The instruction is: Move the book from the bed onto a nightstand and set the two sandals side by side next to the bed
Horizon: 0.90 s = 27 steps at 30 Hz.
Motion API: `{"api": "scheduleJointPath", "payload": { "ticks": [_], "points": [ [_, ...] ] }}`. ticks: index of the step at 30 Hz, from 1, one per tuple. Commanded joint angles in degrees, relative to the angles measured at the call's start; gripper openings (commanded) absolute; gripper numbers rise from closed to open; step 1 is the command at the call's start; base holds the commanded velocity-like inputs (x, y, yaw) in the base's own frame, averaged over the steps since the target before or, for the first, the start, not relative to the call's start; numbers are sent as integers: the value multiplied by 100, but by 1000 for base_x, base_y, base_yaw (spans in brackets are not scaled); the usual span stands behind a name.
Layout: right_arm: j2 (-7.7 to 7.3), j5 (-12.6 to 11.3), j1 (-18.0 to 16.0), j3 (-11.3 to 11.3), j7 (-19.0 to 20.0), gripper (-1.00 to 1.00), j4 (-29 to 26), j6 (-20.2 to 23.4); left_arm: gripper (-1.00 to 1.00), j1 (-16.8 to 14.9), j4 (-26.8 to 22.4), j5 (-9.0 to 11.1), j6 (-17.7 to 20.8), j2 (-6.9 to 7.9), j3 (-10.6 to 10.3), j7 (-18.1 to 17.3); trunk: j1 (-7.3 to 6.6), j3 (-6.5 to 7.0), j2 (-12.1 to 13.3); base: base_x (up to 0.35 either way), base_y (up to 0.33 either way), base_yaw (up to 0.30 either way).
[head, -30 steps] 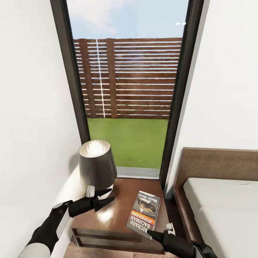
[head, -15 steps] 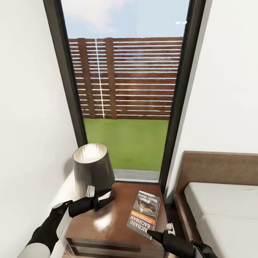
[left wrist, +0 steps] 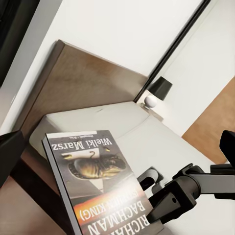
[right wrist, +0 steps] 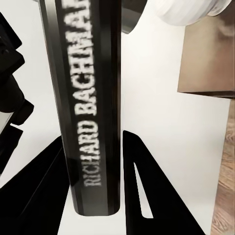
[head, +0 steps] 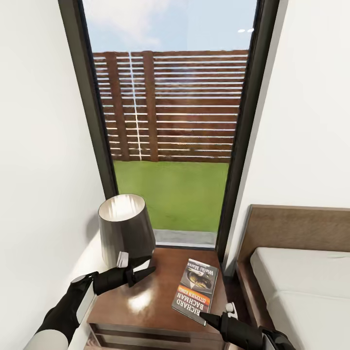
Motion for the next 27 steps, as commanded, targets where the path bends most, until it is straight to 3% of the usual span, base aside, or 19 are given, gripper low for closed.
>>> {"api": "scheduleJointPath", "payload": {
  "ticks": [1,27],
  "points": [
    [1,-19,-4,-12,14,-100,1,54,100,-3,1,14,62,0,-1,-21,22,-24,-45,0,0,0],
    [10,-19,-4,-12,15,-100,1,54,100,-3,-1,13,63,0,-3,-21,593,-491,-1088,0,0,0]
  ]
}}
